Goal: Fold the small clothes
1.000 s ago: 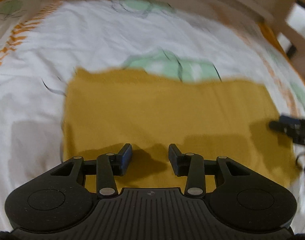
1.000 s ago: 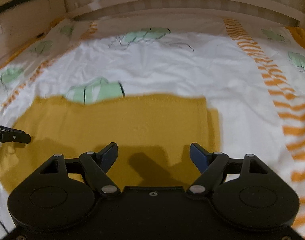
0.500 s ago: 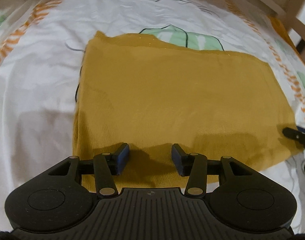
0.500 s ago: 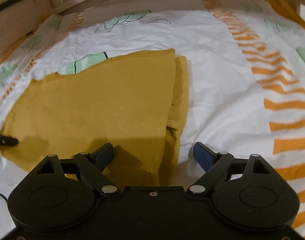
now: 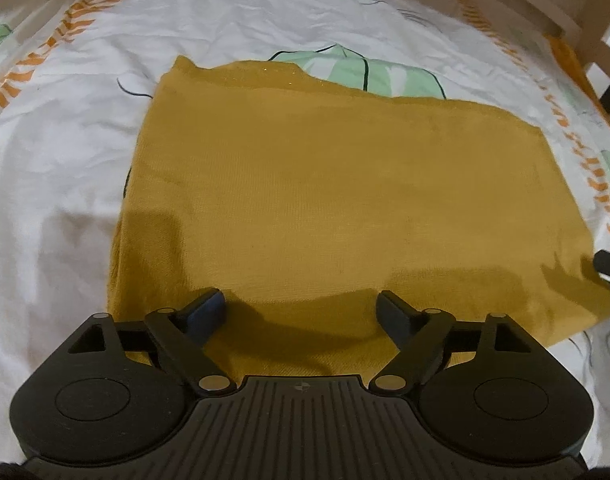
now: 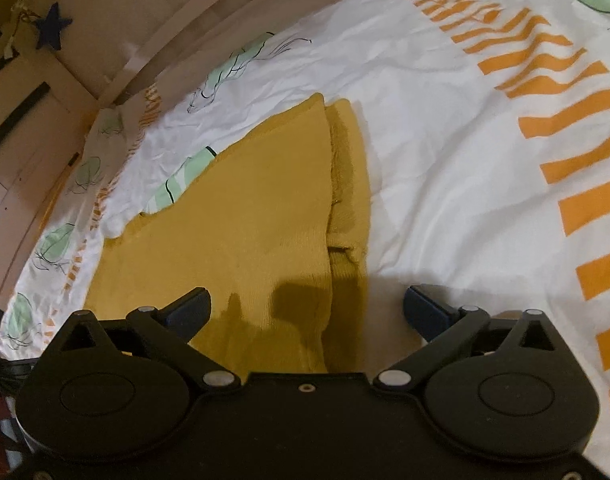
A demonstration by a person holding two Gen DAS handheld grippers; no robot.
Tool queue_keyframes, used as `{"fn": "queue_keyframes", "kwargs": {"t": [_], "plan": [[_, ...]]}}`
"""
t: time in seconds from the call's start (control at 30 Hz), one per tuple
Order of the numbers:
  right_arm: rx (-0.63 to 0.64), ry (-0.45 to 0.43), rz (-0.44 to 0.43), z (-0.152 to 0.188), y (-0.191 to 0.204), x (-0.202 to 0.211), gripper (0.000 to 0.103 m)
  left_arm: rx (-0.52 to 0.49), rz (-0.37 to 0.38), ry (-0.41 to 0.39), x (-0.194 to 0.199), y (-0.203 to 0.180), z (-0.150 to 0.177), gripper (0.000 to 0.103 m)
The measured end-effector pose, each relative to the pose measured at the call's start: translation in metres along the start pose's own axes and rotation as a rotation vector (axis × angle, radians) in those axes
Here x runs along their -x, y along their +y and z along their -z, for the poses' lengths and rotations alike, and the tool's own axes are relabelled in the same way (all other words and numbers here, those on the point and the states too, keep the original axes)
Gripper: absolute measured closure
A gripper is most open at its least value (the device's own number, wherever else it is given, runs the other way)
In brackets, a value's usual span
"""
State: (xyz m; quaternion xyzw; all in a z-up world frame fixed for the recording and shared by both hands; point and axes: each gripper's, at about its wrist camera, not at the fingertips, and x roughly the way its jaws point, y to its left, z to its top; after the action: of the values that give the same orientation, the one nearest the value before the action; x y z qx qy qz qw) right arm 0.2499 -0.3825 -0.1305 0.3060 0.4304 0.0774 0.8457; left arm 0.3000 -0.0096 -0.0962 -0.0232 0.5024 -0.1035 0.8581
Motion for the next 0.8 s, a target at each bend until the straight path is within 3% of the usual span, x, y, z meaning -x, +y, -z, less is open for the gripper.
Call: {"fn": "queue_keyframes", "kwargs": {"t": [0.17,0.27,0.47,0.8], "plan": [[0.012,0.021,-0.015,-0.003,-0.001,0.0,0.0,0.009,-0.019,-0.014,0.006,-0.003,0.002,0.023],[0.028,0.032,-0.024,-0.004,-0.003,0.0,0.0,0.066,-0.014,-0.028,0.018,-0.001,0.0,0.023],[0.051,0.055,-0.041,-0.009,-0.004,-0.003,0.0,0.11,-0.066,-0.09,0.036,-0.016,-0.026,0.023],[0.008,0.061,-0.073,-0.013,-0.01,-0.004,0.0,0.096,-0.15,-0.091,0.003,-0.059,-0.073,0.023]]}}
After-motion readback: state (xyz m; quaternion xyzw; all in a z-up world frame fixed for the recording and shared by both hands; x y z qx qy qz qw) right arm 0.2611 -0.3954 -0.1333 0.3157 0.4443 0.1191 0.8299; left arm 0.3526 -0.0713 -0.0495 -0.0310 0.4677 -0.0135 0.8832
